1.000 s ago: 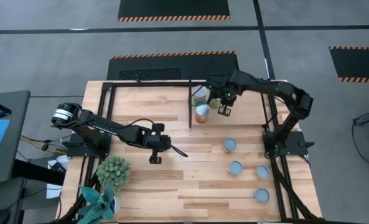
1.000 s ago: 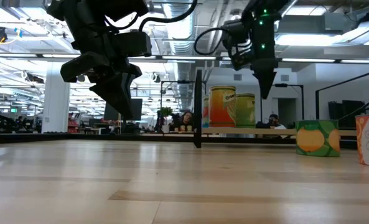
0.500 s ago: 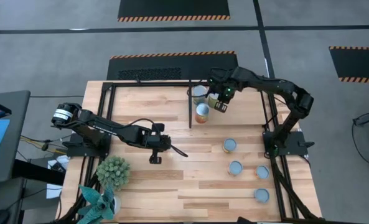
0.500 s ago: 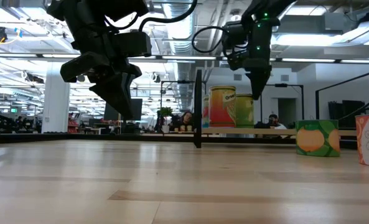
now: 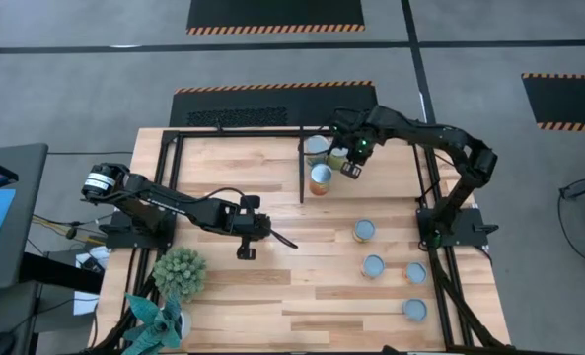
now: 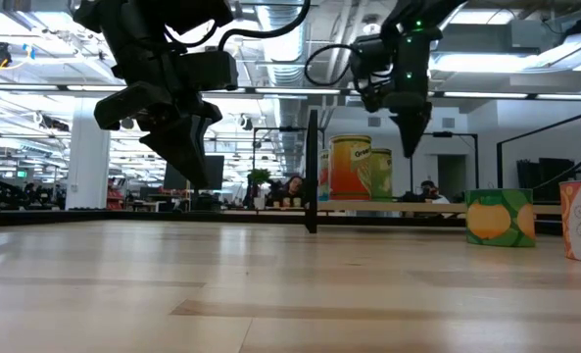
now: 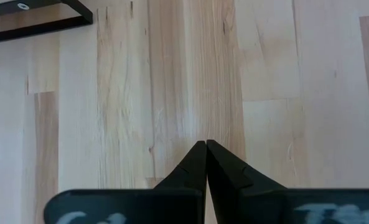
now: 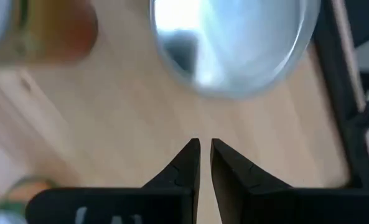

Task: Pick and place cans onto a shelf
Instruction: Adjust the canned beans on the shelf

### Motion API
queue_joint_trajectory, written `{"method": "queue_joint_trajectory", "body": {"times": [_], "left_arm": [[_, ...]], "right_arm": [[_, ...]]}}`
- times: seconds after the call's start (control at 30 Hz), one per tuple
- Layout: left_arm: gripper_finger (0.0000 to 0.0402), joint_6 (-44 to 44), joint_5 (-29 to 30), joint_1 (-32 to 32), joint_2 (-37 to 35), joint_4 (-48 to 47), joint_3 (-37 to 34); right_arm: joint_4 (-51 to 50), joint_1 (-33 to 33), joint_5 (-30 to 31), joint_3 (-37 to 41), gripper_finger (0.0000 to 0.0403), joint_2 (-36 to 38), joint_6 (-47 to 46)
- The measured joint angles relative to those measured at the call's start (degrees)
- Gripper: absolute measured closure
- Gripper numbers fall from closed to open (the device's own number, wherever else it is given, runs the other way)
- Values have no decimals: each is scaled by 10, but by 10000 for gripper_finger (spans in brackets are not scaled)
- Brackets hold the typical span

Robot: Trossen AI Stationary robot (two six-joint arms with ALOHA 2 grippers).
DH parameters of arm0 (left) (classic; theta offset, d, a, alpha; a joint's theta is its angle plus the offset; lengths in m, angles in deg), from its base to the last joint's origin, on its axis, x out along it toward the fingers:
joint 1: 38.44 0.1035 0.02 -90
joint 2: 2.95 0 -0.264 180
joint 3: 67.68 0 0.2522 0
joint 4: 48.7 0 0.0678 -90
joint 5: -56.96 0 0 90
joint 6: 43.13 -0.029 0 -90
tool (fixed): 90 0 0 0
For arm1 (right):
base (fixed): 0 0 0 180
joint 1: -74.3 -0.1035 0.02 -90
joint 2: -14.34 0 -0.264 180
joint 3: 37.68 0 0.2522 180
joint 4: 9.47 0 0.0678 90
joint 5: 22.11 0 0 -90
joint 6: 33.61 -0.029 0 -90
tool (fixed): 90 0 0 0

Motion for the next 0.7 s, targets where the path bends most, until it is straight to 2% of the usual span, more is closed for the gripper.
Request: {"method": "queue_joint_trajectory", "body": {"times": [0.13,0.27,0.5,0.7], "left_arm": [[401,0,0,0,0,0,0],[402,0,0,0,0,0,0],[401,0,0,0,0,0,0],[401,-3,0,0,0,0,0]], "right_arm": [[-33,-17,-27,0,342,0,-14],[-23,-56,-70,0,342,0,-14],[31,-130,-58,0,342,0,-33],[70,-156,-29,0,342,-6,-53]]}}
